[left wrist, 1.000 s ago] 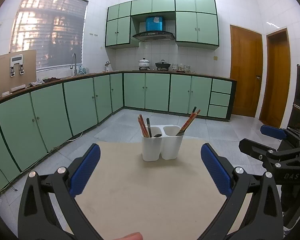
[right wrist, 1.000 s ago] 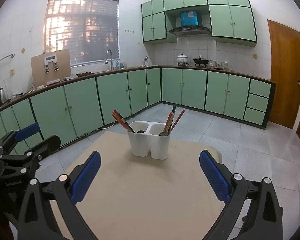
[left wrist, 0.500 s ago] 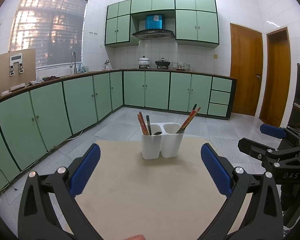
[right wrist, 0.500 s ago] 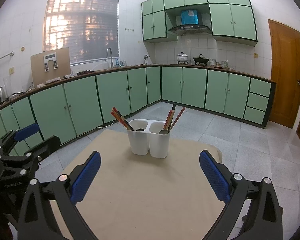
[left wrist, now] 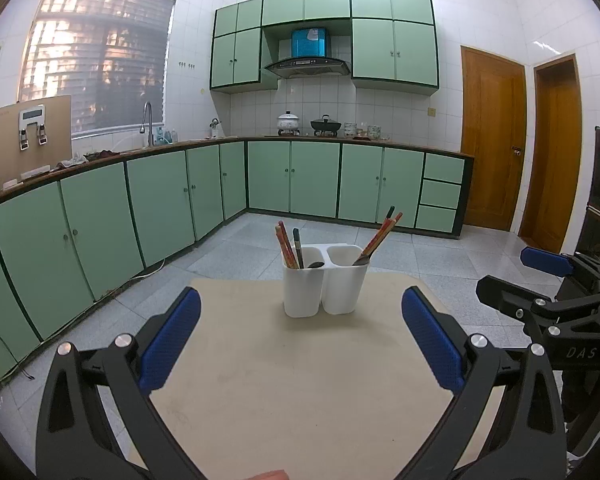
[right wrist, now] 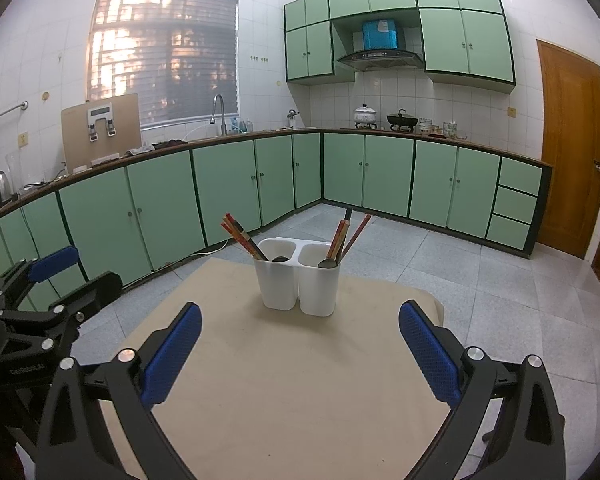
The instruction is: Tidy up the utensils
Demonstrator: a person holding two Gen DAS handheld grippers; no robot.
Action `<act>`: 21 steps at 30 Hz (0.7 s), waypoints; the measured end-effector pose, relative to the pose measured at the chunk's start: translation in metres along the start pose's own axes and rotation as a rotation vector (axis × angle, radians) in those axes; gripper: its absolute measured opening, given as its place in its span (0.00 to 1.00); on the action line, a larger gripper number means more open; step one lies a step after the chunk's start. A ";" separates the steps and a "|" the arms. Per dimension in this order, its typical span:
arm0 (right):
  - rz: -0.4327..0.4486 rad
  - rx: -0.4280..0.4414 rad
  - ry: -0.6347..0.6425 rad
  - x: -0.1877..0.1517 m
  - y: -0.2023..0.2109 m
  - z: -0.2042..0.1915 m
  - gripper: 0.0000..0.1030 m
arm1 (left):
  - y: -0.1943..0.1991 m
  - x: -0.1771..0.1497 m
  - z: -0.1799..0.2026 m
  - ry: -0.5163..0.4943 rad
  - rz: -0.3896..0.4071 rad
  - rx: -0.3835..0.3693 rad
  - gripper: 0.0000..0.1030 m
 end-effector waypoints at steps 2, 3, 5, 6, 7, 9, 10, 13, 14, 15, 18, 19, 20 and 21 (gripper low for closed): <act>0.000 -0.001 0.000 0.000 0.000 0.000 0.94 | 0.000 -0.001 0.001 -0.001 0.000 0.001 0.95; -0.001 -0.001 0.001 -0.001 -0.001 0.001 0.94 | 0.000 -0.001 0.001 0.000 0.000 0.001 0.95; -0.002 -0.001 0.002 -0.001 -0.001 0.002 0.94 | -0.001 -0.001 0.000 0.001 -0.001 0.001 0.95; -0.001 -0.001 0.002 -0.001 -0.001 0.001 0.94 | -0.001 -0.001 0.000 0.000 -0.001 0.001 0.95; -0.001 -0.001 0.001 -0.001 -0.001 0.002 0.94 | -0.001 -0.002 0.000 0.000 -0.001 0.001 0.95; -0.001 0.000 0.001 -0.001 -0.001 0.001 0.94 | -0.001 -0.002 0.000 0.001 -0.001 0.001 0.95; -0.001 -0.001 0.001 -0.001 -0.001 0.002 0.94 | -0.001 -0.002 -0.001 0.001 -0.001 0.000 0.95; -0.002 0.000 0.002 -0.001 -0.001 0.001 0.94 | -0.001 -0.002 0.000 0.000 -0.001 0.000 0.95; -0.002 0.000 0.002 -0.001 -0.001 0.002 0.94 | -0.001 -0.002 -0.001 0.000 -0.001 0.000 0.95; -0.002 -0.001 0.002 -0.001 -0.001 0.001 0.94 | -0.001 -0.002 0.000 0.000 -0.001 0.000 0.95; -0.002 0.000 0.002 -0.001 -0.001 0.001 0.94 | -0.001 -0.002 -0.001 0.000 -0.001 0.000 0.95; -0.002 0.000 0.002 -0.001 -0.001 0.001 0.94 | -0.001 -0.002 0.000 0.000 -0.001 0.001 0.95; -0.003 0.000 0.002 -0.001 -0.001 0.002 0.94 | -0.001 -0.002 -0.001 0.000 -0.001 0.001 0.95; -0.002 -0.001 0.002 -0.001 -0.001 0.001 0.94 | -0.001 -0.002 -0.001 0.001 -0.003 0.000 0.95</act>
Point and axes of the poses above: each gripper's, at about its wrist camera, not at the fingertips, and y roughly against the way its jaws point, z to its right, x to its top, the point moved 6 cm from there along -y, roughly the way its jaws point, and after that the axes turned 5 degrees about -y, right-handed, at the moved point
